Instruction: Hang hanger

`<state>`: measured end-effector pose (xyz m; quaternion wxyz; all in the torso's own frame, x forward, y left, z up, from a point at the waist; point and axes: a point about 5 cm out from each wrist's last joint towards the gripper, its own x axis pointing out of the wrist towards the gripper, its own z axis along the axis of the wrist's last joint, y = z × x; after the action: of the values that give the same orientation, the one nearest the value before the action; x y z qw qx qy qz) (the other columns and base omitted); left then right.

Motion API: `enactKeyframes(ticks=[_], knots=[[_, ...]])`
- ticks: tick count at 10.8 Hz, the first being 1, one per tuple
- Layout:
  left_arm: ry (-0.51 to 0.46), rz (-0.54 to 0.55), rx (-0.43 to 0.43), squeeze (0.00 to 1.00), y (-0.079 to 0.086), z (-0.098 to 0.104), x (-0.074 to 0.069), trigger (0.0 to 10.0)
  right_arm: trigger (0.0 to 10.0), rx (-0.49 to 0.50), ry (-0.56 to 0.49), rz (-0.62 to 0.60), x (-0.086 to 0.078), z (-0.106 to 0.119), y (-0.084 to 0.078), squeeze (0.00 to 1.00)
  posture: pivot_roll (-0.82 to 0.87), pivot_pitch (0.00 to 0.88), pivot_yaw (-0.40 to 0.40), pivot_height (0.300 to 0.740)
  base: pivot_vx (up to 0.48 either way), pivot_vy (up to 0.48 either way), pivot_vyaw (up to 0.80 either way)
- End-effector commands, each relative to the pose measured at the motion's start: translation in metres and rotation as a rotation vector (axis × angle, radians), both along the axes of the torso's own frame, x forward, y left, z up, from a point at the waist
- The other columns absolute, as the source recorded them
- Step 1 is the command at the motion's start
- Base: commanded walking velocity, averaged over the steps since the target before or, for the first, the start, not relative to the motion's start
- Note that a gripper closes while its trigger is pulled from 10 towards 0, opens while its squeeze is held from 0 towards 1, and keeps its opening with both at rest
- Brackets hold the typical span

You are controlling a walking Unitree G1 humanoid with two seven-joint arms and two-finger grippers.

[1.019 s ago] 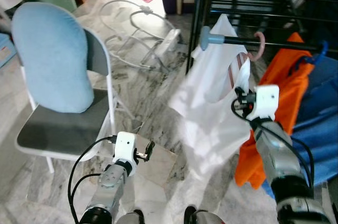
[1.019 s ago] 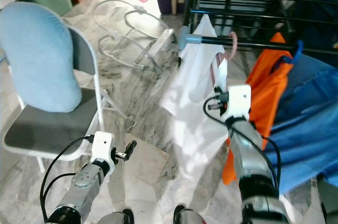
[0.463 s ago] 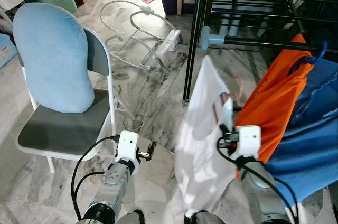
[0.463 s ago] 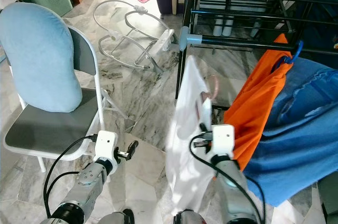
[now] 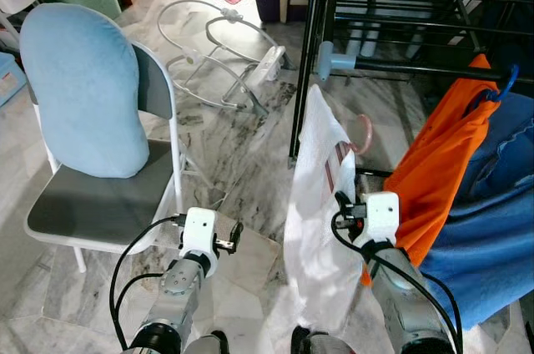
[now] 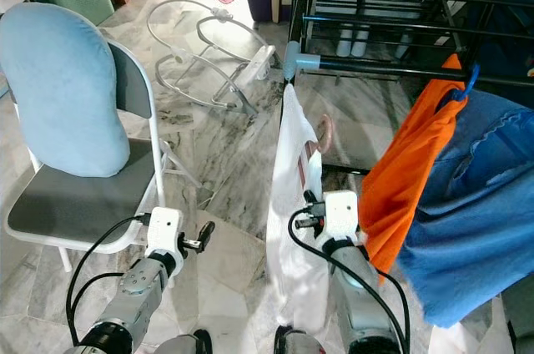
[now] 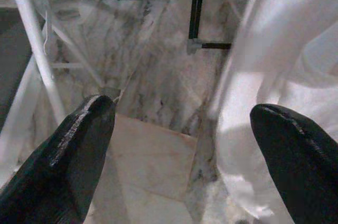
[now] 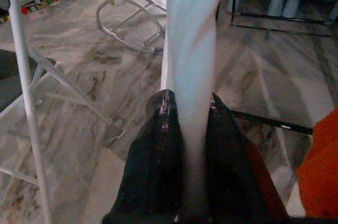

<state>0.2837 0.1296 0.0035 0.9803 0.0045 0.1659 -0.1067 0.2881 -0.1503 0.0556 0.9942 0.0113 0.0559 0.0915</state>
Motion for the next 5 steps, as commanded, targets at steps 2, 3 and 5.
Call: enactKeyframes(ticks=[2, 3, 5], knots=[[0.034, 0.011, 0.003, 0.0, 0.0026, -0.0073, -0.0057, 10.0, 10.0, -0.007, -0.012, 0.019, 0.001, 0.0034, 0.0052, 0.0, -0.09, 0.195, 0.029, 0.74, -0.277, 0.0, 0.0], [0.033, 0.012, 0.005, 0.0, 0.0029, -0.0069, -0.0051, 10.0, 10.0, -0.008, -0.014, 0.015, 0.0016, 0.0041, 0.0055, 0.0, -0.09, 0.198, 0.029, 0.74, -0.33, 0.0, 0.0], [0.034, 0.012, 0.01, 0.0, 0.0018, -0.0066, -0.0042, 10.0, 10.0, 0.007, -0.027, 0.0, 0.008, 0.0102, 0.0073, 0.0, -0.1, 0.207, 0.029, 0.74, -0.33, 0.0, 0.0]])
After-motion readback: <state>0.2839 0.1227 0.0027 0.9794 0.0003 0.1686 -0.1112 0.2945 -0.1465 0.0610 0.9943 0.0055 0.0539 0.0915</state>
